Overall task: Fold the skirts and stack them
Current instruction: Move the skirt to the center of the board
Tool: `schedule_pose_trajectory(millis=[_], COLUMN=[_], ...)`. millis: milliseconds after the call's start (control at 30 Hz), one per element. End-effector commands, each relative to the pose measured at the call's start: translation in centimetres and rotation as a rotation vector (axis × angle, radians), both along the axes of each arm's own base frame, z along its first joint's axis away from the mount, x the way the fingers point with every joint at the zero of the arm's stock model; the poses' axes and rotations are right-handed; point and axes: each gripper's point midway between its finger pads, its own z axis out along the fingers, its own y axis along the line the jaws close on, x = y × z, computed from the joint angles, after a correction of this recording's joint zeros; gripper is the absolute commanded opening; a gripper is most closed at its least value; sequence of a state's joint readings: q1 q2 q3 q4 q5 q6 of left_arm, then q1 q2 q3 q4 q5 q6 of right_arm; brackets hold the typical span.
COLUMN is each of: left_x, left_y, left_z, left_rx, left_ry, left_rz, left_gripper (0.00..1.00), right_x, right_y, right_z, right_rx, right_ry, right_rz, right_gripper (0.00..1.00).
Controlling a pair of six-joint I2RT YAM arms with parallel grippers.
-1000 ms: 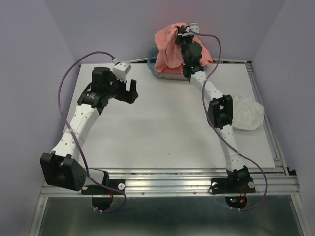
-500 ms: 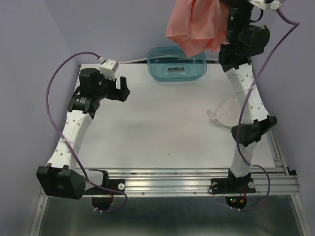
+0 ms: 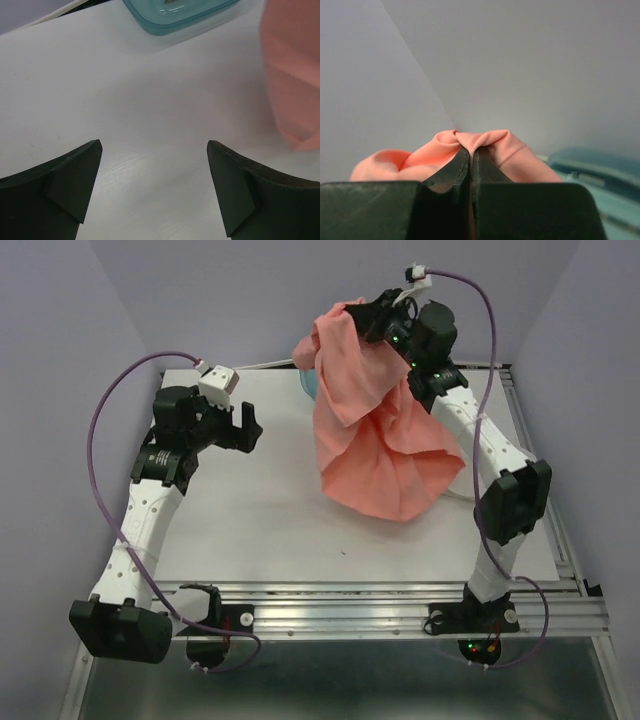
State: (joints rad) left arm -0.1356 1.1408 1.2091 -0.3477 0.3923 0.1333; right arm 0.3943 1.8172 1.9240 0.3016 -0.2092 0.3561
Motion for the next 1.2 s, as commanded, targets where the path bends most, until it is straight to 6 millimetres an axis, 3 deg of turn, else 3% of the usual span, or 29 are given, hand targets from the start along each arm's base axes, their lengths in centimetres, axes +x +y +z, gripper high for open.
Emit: schedule_pose_trajectory(millis=[0, 33, 133, 200, 233, 333, 367, 467, 500, 533, 567, 600, 667, 700, 767, 800, 900, 1033, 1133, 1167], left_x=[-0.5, -0.6, -0.5, -0.4, -0.4, -0.2, -0.2, -0.2, 0.0, 0.0, 0.0, -0.2, -0.3, -0.3, -0.5, -0.5, -0.8, -0.4, 0.4, 0.8], left_y=[0.7, 0.8, 1.5, 1.9, 2.0, 2.1, 2.1, 1.8, 1.6, 1.5, 1.4, 1.0, 0.8, 0.7, 0.5, 0.5, 0.0, -0.3, -1.1, -2.0], left_z=[1.3, 1.5, 2.0, 2.4, 2.7, 2.6, 2.5, 1.6, 1.0, 0.8, 0.5, 0.1, -1.1, -1.5, -2.9, -3.5, -5.4, -7.4, -9.0, -10.1], left_rx=[0.020, 0.017, 0.011, 0.009, 0.010, 0.024, 0.039, 0.060, 0.075, 0.078, 0.084, 0.085, 0.111, 0.117, 0.150, 0.166, 0.208, 0.208, 0.187, 0.187], left_ry=[-0.070, -0.072, -0.078, -0.088, -0.096, -0.104, -0.109, -0.095, -0.082, -0.080, -0.068, -0.059, -0.038, -0.033, -0.014, -0.005, 0.024, 0.061, 0.100, 0.130], left_rz=[0.011, 0.017, 0.034, 0.037, 0.036, 0.020, 0.007, -0.028, -0.052, -0.065, -0.082, -0.115, -0.152, -0.160, -0.195, -0.201, -0.238, -0.247, -0.241, -0.256], left_gripper=[0.99, 0.99, 0.99, 0.98, 0.98, 0.99, 0.98, 0.98, 0.98, 0.98, 0.98, 0.97, 0.97, 0.97, 0.97, 0.97, 0.96, 0.94, 0.90, 0.87], right_x=[0.1, -0.5, -2.0, -5.3, -5.9, -9.3, -11.3, -14.9, -17.1, -17.8, -19.4, -19.8, -22.2, -22.1, -22.4, -21.9, -20.5, -20.0, -20.3, -20.8], right_y=[2.5, 3.3, 5.2, 5.8, 5.9, 5.3, 4.3, 2.0, 0.2, -0.2, -1.5, -2.8, -5.3, -6.7, -8.5, -9.4, -11.1, -11.1, -8.2, -6.5], right_z=[-2.7, -1.3, -0.9, -0.5, -3.4, -8.4, -12.9, -21.7, -27.5, -29.3, -32.8, -35.9, -40.8, -43.1, -43.7, -43.6, -41.0, -36.5, -33.6, -33.5], right_rx=[0.010, 0.042, 0.049, -0.010, -0.075, -0.207, -0.311, -0.537, -0.694, -0.704, -0.810, -0.893, -1.024, -1.096, -1.136, -1.133, -1.109, -1.080, -0.971, -0.959], right_ry=[0.134, 0.162, 0.212, 0.213, 0.258, 0.336, 0.389, 0.461, 0.484, 0.528, 0.569, 0.622, 0.763, 0.846, 0.924, 0.936, 0.901, 0.843, 0.820, 0.822], right_rz=[0.138, 0.179, 0.301, 0.422, 0.443, 0.507, 0.509, 0.537, 0.566, 0.572, 0.608, 0.595, 0.640, 0.603, 0.588, 0.560, 0.463, 0.426, 0.444, 0.484], right_gripper=[0.01, 0.01, 0.01, 0.01, 0.01, 0.01, 0.01, 0.01, 0.01, 0.01, 0.01, 0.01, 0.12, 0.24, 0.32, 0.48, 0.73, 0.74, 0.70, 0.69])
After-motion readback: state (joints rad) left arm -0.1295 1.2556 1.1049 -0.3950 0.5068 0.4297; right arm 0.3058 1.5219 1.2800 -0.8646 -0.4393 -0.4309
